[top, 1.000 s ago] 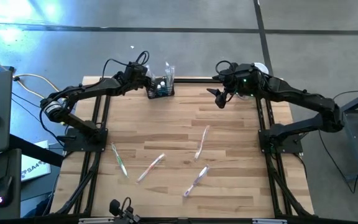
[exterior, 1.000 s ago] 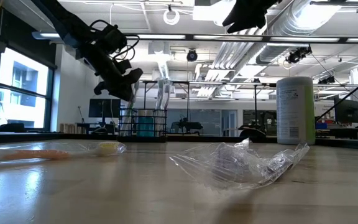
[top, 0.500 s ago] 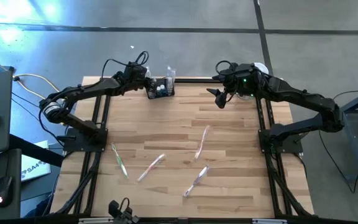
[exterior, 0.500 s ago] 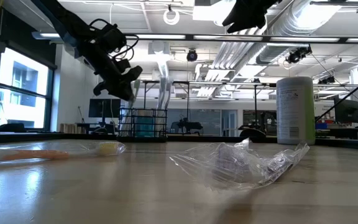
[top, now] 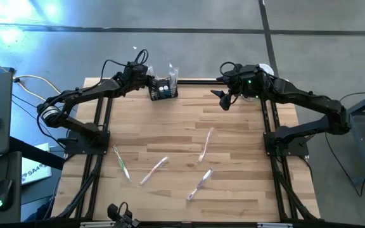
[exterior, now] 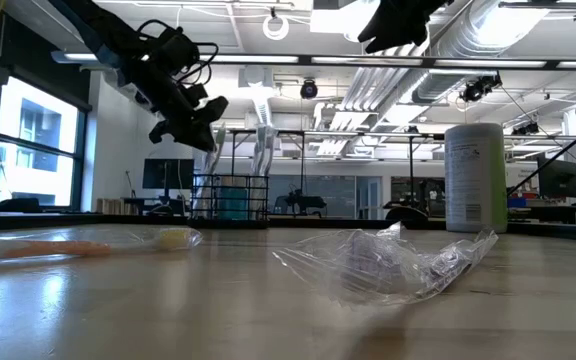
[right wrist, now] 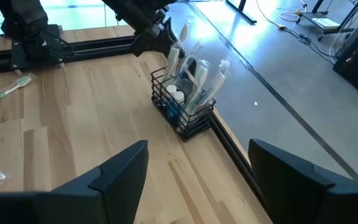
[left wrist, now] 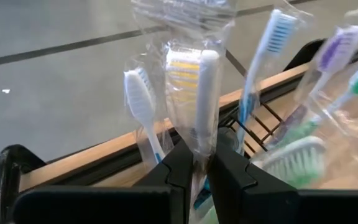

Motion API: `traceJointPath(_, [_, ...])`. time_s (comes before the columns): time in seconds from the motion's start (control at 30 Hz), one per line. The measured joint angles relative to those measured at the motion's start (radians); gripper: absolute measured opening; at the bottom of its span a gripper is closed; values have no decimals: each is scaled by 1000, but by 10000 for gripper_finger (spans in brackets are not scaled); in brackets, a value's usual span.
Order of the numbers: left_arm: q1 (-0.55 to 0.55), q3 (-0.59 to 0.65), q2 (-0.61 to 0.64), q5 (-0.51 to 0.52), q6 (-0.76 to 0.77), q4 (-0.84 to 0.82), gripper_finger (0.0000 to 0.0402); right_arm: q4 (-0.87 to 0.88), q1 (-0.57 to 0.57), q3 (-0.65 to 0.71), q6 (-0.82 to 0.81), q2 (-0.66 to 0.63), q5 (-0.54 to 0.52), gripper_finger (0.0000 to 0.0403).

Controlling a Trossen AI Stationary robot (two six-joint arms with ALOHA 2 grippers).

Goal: Pick & Place toothbrushing station
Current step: Put the right orange toothbrush into the black wire organizer

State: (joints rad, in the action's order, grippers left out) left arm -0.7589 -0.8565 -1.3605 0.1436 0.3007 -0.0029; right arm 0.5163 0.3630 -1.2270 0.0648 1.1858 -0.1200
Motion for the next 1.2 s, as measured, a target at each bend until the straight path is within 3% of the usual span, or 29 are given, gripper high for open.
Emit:
traceJointPath(0.93, [0, -2, 0, -48, 46, -26, 39, 49, 25, 0, 45, 0, 0, 271])
traceJointPath(1.2, [-1, -2, 0, -52, 49, -26, 90, 57, 25, 0, 45, 0, 0, 271])
